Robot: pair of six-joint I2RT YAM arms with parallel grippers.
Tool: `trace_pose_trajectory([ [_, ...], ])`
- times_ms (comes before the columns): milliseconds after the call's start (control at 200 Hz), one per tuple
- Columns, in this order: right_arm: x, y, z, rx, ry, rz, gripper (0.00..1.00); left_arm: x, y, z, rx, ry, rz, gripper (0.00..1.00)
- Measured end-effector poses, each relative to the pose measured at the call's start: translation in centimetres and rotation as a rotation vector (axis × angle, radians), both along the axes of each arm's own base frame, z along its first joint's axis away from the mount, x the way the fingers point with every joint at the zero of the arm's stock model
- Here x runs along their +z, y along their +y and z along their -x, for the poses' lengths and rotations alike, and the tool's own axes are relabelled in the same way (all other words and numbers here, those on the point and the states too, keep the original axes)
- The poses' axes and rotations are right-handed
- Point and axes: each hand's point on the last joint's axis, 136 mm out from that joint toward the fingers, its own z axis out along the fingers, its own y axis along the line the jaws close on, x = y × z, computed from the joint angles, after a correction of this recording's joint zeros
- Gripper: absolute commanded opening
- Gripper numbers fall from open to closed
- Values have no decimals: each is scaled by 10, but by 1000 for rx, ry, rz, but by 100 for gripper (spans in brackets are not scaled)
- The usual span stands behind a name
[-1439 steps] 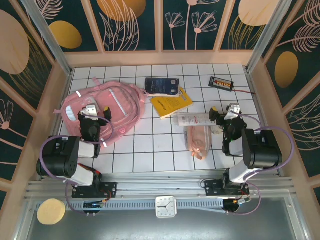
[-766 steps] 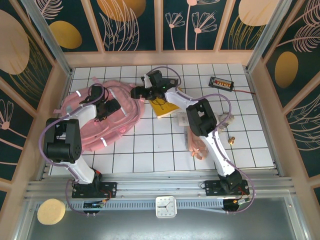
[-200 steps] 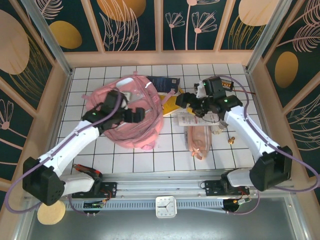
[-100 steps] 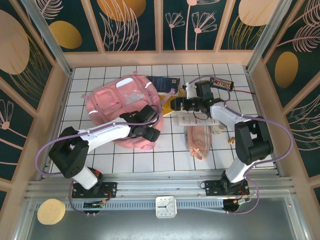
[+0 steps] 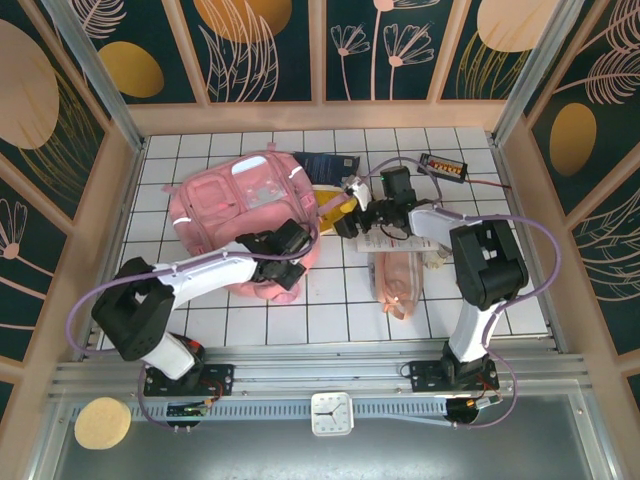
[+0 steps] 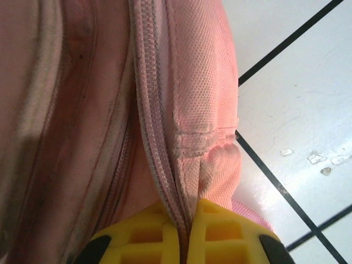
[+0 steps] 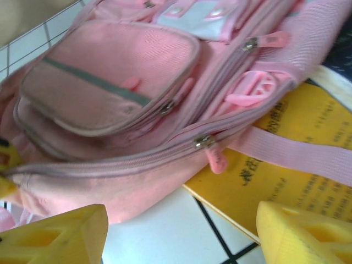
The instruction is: Pack books, pencil case, and school supplies into a backpack
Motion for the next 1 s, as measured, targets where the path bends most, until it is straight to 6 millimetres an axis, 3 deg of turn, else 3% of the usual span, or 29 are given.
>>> trace_pose_trajectory([
  [195, 2, 22, 18, 126, -108, -4, 70, 50, 11, 0, -13, -72, 47, 0],
  [290, 5, 26, 19, 152, -137, -25, 69, 62, 17, 2, -17, -91, 53, 0],
  [650, -16, 62, 12, 252, -150, -56, 69, 60, 25, 10, -22, -70, 23, 0],
  [1001, -20, 68, -16, 230, -175, -64, 69, 62, 28, 10, -24, -80, 11, 0],
])
